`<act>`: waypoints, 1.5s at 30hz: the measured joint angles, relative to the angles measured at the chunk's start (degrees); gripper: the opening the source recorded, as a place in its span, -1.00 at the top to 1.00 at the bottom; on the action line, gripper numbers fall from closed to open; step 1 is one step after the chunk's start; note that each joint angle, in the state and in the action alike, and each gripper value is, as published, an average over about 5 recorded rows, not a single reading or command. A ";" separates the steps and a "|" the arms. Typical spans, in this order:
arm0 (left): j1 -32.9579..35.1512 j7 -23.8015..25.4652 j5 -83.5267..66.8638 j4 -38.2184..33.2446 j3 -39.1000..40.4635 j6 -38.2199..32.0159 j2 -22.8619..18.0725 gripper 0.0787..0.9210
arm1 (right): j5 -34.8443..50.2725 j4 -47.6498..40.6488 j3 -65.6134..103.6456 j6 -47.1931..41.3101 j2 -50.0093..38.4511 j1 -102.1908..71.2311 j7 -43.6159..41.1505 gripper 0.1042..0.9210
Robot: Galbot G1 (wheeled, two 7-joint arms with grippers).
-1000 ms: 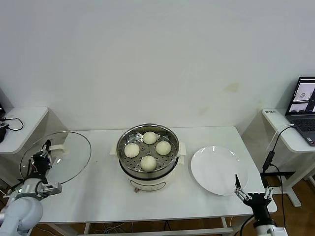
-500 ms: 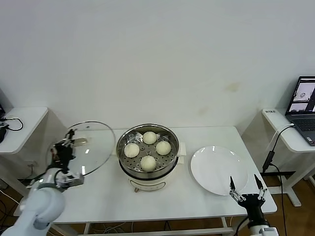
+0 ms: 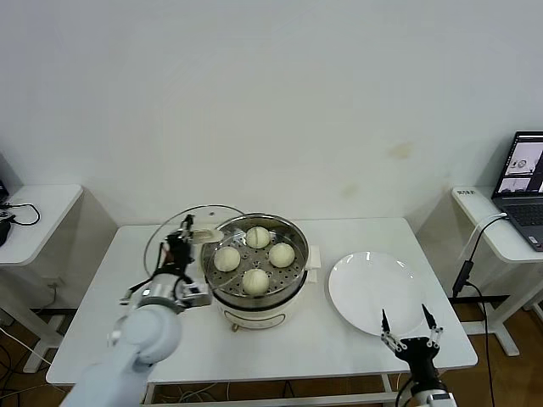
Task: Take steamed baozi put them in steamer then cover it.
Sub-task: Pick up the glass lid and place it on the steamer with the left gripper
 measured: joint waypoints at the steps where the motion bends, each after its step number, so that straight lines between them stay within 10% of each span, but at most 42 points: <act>1: -0.67 0.50 1.10 0.29 0.92 0.11 -0.76 0.83 | -0.27 -0.11 -0.12 0.02 0.06 0.04 0.01 -0.76; 21: -5.43 3.77 14.20 7.88 9.33 -0.38 -13.04 0.83 | -2.65 -1.77 -1.06 0.86 0.35 0.12 0.11 -0.76; 45: -6.15 2.90 16.18 12.80 9.08 -1.59 -15.81 0.83 | -3.43 -1.98 -1.57 1.65 0.32 -0.33 0.02 -0.76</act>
